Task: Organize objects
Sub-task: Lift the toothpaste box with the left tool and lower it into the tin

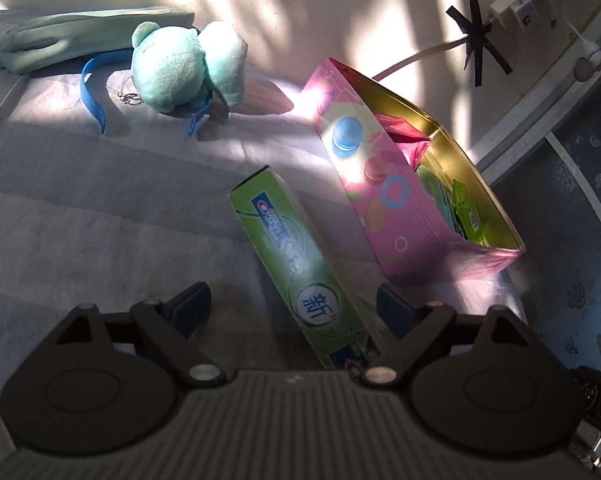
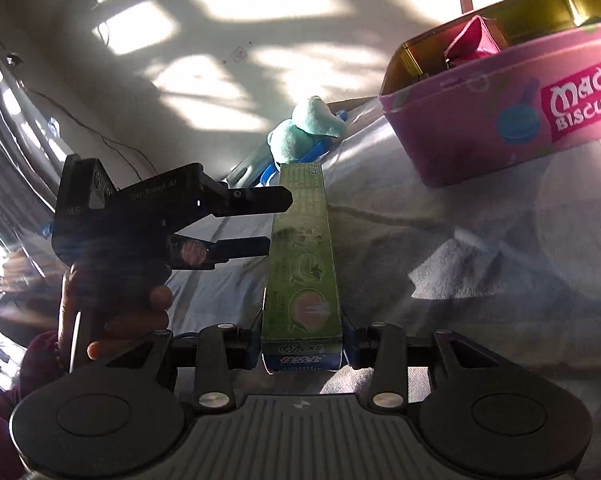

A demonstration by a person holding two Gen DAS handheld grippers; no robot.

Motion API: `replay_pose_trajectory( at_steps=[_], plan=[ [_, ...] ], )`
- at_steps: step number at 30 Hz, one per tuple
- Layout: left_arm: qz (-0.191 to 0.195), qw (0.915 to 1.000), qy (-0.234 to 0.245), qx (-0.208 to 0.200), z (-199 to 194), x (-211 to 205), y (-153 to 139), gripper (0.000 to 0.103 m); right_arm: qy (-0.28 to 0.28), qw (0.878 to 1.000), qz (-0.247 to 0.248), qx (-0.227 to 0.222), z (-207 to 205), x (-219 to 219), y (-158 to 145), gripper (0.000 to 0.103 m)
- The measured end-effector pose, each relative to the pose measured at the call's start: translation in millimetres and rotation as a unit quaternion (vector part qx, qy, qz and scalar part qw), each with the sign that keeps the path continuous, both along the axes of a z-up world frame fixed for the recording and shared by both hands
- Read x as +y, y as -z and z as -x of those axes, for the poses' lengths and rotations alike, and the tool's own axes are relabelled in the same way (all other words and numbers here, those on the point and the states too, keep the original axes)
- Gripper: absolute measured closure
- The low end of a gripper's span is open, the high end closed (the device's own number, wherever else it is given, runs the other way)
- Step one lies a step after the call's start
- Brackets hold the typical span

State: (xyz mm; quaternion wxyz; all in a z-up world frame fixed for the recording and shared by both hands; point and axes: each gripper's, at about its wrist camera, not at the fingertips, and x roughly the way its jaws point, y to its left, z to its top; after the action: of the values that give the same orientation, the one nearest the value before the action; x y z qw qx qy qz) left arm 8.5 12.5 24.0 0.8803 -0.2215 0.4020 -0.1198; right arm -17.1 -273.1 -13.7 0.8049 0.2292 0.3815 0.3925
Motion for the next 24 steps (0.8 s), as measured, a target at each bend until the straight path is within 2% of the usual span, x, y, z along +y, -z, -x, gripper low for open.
replay_pose_trajectory(
  at_steps=[1, 3, 6, 9, 14, 18, 21, 24],
  plan=[
    [-0.002, 1.0, -0.001, -0.002, -1, -4, 0, 0.016, 0.001, 1.0, -0.017, 0.012, -2, -3, 4, 0.065],
    [0.008, 0.9998, 0.021, 0.004, -5, -9, 3, 0.054, -0.001, 1.0, -0.02, 0.01, -1, -3, 4, 0.065],
    [0.015, 0.9997, 0.016, 0.01, -10, -15, 2, 0.057, -0.006, 1.0, -0.007, -0.005, 2, 3, -1, 0.065],
    [0.019, 0.9996, 0.02, 0.005, -12, -20, -12, 0.059, -0.003, 1.0, -0.008, -0.023, 4, -1, -10, 0.065],
    [0.01, 0.9968, 0.055, -0.057, -33, -48, -67, 0.061, 0.032, 0.995, -0.021, -0.094, -4, -16, -46, 0.065],
    [-0.004, 0.9885, 0.094, -0.118, -69, -93, -107, 0.06, 0.103, 0.98, 0.001, -0.172, -18, -33, -77, 0.065],
    [0.001, 0.9837, 0.123, -0.131, -106, -126, -115, 0.06, 0.161, 0.962, 0.047, -0.214, -32, -50, -86, 0.065],
    [-0.002, 0.9821, 0.137, -0.13, -140, -155, -114, 0.058, 0.198, 0.951, 0.084, -0.224, -54, -68, -83, 0.065]
  ],
)
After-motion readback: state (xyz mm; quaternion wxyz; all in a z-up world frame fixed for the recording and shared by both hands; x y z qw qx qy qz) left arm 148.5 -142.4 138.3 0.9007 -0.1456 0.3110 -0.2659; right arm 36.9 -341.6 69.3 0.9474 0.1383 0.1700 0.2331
